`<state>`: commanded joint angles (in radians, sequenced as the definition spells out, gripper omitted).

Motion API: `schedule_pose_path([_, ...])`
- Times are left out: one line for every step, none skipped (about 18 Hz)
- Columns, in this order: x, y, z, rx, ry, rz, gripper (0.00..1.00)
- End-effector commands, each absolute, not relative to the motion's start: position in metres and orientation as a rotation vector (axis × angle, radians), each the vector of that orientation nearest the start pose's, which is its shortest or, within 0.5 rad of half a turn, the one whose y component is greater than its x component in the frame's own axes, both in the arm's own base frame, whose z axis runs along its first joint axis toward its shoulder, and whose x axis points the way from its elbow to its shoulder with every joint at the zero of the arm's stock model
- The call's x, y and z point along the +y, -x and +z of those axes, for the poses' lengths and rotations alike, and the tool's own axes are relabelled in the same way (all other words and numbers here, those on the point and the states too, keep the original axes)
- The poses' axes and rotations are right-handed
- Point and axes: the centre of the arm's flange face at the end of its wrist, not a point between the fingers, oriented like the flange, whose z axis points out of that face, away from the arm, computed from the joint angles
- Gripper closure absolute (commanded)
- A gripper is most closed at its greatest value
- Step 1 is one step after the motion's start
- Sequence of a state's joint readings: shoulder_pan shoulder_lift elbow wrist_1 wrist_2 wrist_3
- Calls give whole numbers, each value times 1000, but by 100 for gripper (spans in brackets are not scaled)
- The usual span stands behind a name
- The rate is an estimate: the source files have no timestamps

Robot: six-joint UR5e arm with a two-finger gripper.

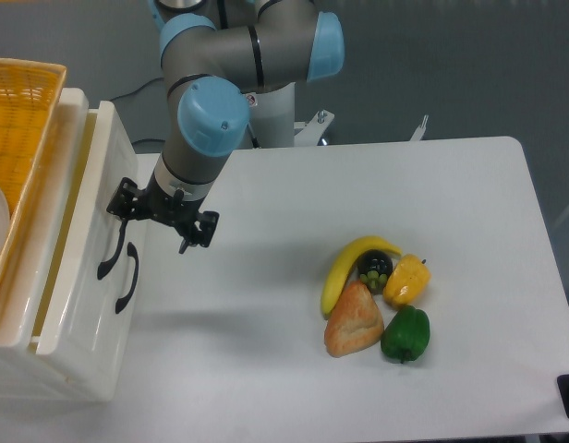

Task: Slide open the top white drawer
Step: 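Lower the gripper onto the upper drawer handle and close on it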

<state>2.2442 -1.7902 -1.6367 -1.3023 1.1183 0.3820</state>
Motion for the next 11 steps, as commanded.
schedule_pose_path([554,215,376,-422,2840,-584,0])
schedule_pose_path([554,215,376,-422,2840,-584,0])
schedule_pose_path([554,214,376,-420,2840,-586,0])
schedule_pose_path([556,210,375,-413,2844,-587,0])
schedule_pose_path([557,206,375,-404,2847,-588,0])
schedule_pose_path([558,205,375,-400,2848,-589,0])
schedule_pose_path([558,204,375,-400,2848,-589,0])
schedule_pose_path([558,204,375,-400,2848,-589,0])
schedule_pose_path([558,204,375,-402,2848,-589,0])
schedule_pose_path([558,204,375,-402,2848,-589,0])
schedule_pose_path([558,204,375,-402,2848,-589,0])
